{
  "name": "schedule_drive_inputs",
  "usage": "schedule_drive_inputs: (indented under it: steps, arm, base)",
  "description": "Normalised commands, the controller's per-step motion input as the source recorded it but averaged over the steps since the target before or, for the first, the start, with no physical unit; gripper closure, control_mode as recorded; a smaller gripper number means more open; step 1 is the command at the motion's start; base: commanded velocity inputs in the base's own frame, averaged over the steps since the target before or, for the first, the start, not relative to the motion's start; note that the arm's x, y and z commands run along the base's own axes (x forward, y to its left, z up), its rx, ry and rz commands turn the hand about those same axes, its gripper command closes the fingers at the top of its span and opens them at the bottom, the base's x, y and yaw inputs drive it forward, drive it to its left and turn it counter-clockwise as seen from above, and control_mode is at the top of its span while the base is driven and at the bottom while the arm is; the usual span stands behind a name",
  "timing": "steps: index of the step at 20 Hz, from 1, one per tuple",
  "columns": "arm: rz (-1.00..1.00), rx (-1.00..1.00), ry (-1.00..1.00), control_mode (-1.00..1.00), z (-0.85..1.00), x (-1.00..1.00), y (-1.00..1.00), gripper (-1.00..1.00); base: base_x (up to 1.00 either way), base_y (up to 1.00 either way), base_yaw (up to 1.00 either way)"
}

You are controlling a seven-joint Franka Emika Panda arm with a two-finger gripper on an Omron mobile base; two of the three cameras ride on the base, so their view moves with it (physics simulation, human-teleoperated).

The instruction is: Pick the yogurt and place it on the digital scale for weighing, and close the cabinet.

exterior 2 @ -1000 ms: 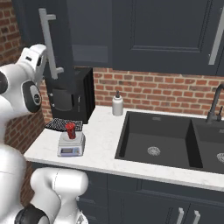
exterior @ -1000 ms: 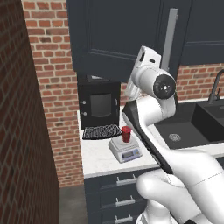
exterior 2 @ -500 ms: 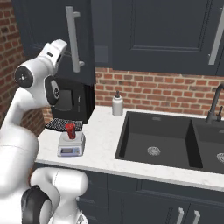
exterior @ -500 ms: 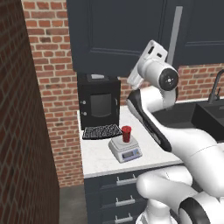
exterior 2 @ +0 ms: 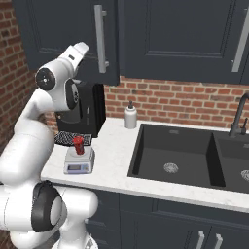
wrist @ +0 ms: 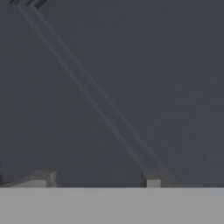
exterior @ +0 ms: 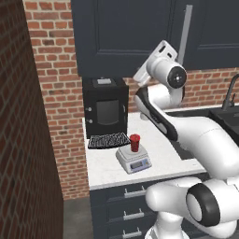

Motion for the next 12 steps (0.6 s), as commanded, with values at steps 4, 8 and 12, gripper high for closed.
schedule_drive_inputs:
  steps: [4, 8, 12]
  arm:
    - [0.0, 0.12, 0.0, -1.0, 0.0, 0.79, -0.16, -1.0]
    - [0.0, 0.1, 0.0, -1.0, 0.0, 0.82, -0.13, -1.0]
    - [0.0, 0.1, 0.0, -1.0, 0.0, 0.82, -0.12, -1.0]
  base:
    - [0.0, 0.0, 0.0]
    - [0.0, 0.0, 0.0]
    - [0.0, 0.0, 0.0]
